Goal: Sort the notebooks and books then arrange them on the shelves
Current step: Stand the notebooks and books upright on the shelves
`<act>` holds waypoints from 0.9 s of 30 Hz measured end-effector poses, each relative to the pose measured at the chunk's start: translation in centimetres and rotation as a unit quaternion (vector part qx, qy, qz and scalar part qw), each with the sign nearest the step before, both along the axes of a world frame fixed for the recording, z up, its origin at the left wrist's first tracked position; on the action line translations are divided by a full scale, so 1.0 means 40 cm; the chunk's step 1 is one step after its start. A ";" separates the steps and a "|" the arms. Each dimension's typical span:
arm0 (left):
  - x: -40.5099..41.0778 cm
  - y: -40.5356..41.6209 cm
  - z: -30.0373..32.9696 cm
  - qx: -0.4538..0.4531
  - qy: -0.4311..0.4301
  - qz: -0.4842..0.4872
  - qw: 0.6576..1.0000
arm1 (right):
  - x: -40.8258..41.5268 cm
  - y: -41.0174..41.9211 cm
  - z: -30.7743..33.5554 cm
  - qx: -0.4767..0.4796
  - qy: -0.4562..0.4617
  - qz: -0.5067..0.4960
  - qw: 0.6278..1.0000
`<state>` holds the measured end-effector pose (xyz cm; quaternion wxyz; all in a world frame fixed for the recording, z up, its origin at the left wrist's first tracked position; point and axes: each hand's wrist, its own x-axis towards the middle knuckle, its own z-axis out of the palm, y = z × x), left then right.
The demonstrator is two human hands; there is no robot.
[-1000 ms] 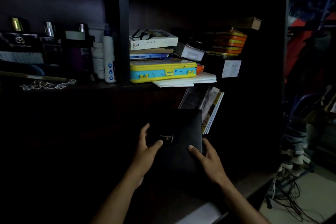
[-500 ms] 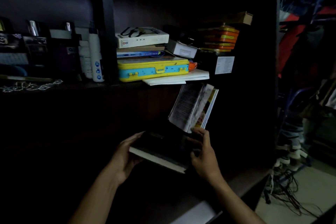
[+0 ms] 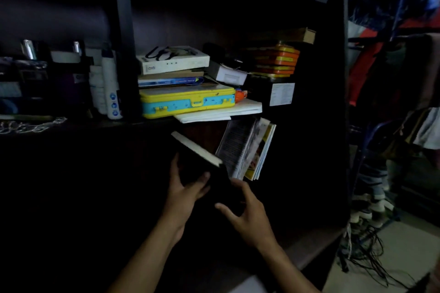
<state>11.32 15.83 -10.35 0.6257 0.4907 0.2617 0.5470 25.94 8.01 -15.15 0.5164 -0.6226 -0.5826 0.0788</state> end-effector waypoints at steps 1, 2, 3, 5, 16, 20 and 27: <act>0.018 0.008 0.011 0.002 0.020 0.005 1.000 | 0.004 0.006 0.000 -0.008 -0.008 -0.001 1.000; 0.040 0.012 0.013 0.002 0.037 0.002 0.999 | 0.010 0.012 -0.003 -0.014 0.001 -0.004 1.000; 0.059 0.007 0.009 0.014 0.060 -0.005 0.998 | 0.020 0.016 -0.005 -0.018 0.016 -0.009 1.000; 0.081 0.008 -0.029 0.055 0.109 -0.007 0.993 | 0.036 0.033 -0.007 -0.022 0.034 -0.018 0.999; 0.219 0.124 -0.115 0.002 0.202 -0.036 0.979 | 0.110 0.182 -0.011 0.024 0.053 -0.110 0.992; 0.236 0.112 -0.126 0.092 0.239 -0.012 0.966 | 0.114 0.192 -0.015 0.003 0.052 -0.103 0.993; 0.245 0.121 -0.135 0.092 0.221 0.019 0.971 | 0.113 0.199 -0.020 -0.028 -0.014 -0.122 0.992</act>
